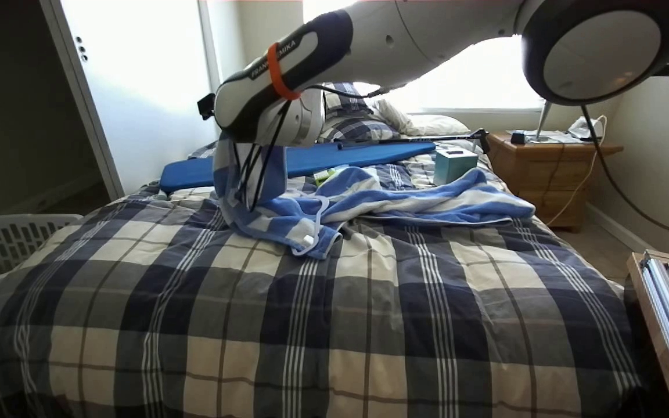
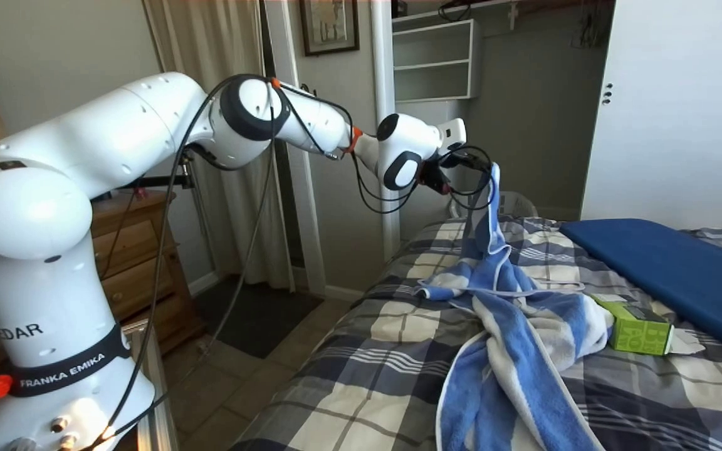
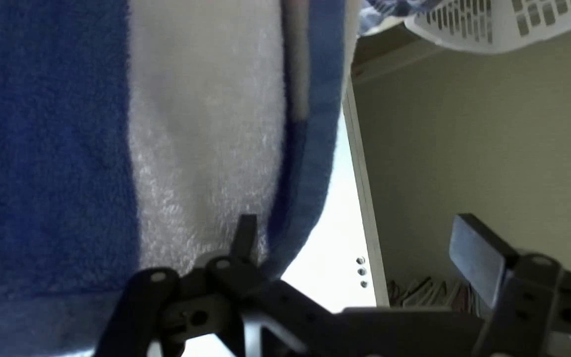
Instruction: Pull the white and blue towel to the left
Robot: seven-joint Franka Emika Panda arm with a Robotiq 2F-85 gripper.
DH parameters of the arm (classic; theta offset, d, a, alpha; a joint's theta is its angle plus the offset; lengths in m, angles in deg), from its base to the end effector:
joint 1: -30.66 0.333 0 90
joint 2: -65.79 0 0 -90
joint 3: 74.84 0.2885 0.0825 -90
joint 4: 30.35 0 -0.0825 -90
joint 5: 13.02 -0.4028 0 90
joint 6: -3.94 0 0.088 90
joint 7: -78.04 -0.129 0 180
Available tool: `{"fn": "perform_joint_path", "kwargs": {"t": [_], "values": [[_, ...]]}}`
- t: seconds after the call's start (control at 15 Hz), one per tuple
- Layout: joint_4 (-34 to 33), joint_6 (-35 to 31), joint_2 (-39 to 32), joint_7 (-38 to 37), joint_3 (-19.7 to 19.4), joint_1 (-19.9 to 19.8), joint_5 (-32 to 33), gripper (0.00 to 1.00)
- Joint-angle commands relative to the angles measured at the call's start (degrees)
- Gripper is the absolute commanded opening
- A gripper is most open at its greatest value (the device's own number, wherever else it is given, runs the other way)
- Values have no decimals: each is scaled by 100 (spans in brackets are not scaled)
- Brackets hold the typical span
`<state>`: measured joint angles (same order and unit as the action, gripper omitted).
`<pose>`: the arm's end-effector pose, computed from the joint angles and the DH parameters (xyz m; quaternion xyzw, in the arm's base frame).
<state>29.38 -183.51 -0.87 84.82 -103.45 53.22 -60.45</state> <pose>0.8201 0.0325 0.2711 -0.8225 0.1260 -0.5547 0.0045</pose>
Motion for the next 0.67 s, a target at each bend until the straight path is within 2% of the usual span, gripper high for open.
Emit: {"fn": "perform_joint_path", "kwargs": {"t": [0.0,0.07,0.2,0.33,0.4,0.47,0.6], "values": [[721,1131,125,-508,-1242,837,69,100],[589,1626,0,-736,-1512,991,231,100],[266,2619,-189,-1061,-1817,1175,537,100],[54,3625,-216,-1323,-1966,1282,812,100],[-59,4099,-172,-1322,-1892,1258,913,100],[-27,4384,23,-1943,-1590,1129,1805,100],[-111,5134,324,-2438,-1143,910,2619,100]]}}
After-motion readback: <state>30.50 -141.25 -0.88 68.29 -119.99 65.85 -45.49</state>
